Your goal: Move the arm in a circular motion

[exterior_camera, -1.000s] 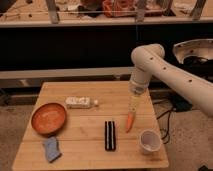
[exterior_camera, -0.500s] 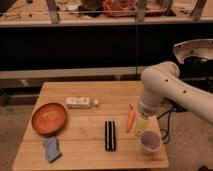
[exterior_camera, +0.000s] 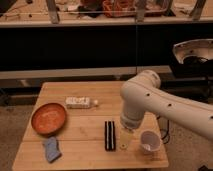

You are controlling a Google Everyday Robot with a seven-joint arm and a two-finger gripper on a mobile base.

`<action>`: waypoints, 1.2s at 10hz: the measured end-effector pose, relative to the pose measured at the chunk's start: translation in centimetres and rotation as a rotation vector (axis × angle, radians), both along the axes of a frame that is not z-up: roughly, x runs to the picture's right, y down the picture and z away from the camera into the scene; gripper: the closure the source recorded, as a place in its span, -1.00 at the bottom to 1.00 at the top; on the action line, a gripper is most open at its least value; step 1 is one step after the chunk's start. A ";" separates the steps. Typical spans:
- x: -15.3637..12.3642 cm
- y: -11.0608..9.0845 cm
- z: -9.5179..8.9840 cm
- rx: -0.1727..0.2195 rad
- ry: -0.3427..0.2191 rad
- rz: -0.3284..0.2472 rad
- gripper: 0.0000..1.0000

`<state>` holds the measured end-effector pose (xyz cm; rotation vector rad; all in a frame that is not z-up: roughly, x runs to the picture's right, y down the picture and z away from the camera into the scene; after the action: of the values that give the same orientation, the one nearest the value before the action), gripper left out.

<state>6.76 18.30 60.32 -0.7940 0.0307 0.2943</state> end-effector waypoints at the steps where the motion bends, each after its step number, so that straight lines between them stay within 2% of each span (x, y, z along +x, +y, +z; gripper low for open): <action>1: -2.2 -0.9 0.7 0.012 -0.028 -0.028 -0.60; 3: -5.0 -2.9 2.4 0.029 -0.072 -0.071 -0.60; 7: -12.0 -11.3 8.9 0.082 -0.226 -0.191 -0.60; 9: -13.3 -15.2 12.0 0.102 -0.265 -0.233 -0.60; 10: -13.4 -16.8 13.3 0.109 -0.270 -0.236 -0.60; 12: -11.7 -19.1 15.7 0.109 -0.240 -0.206 -0.60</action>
<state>-4.94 -0.79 76.03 -0.7069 -0.1279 0.0044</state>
